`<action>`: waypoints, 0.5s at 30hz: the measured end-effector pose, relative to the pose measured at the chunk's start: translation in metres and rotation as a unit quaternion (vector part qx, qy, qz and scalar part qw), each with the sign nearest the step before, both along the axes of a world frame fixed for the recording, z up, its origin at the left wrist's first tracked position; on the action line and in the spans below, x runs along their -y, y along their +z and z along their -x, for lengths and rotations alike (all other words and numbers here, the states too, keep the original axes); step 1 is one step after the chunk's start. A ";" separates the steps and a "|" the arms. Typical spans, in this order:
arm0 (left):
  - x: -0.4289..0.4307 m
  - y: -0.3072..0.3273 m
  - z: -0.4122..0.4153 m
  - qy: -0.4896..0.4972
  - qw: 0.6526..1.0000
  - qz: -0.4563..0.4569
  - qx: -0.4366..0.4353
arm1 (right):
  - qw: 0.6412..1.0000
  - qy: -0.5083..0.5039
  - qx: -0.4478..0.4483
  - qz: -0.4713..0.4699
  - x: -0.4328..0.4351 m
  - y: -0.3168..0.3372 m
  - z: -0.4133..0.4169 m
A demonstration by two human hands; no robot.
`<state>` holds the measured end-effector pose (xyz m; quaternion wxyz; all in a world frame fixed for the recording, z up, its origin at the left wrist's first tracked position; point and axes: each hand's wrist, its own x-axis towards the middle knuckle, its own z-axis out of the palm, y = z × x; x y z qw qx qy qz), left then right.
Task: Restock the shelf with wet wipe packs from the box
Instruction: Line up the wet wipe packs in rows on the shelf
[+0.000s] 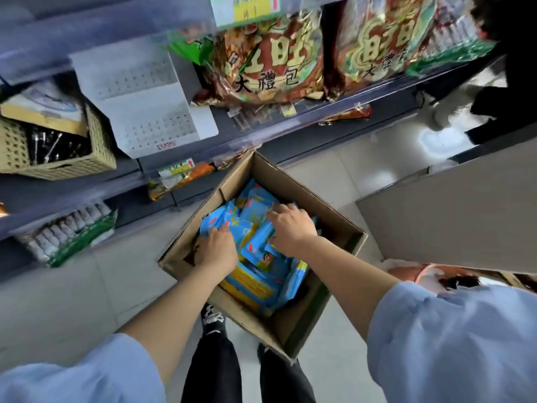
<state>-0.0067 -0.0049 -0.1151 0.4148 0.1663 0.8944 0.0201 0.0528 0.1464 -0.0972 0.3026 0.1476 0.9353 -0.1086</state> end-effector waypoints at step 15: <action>-0.002 -0.006 -0.013 0.045 0.998 -0.037 -0.034 | 0.997 0.049 0.004 0.053 -0.014 -0.024 0.009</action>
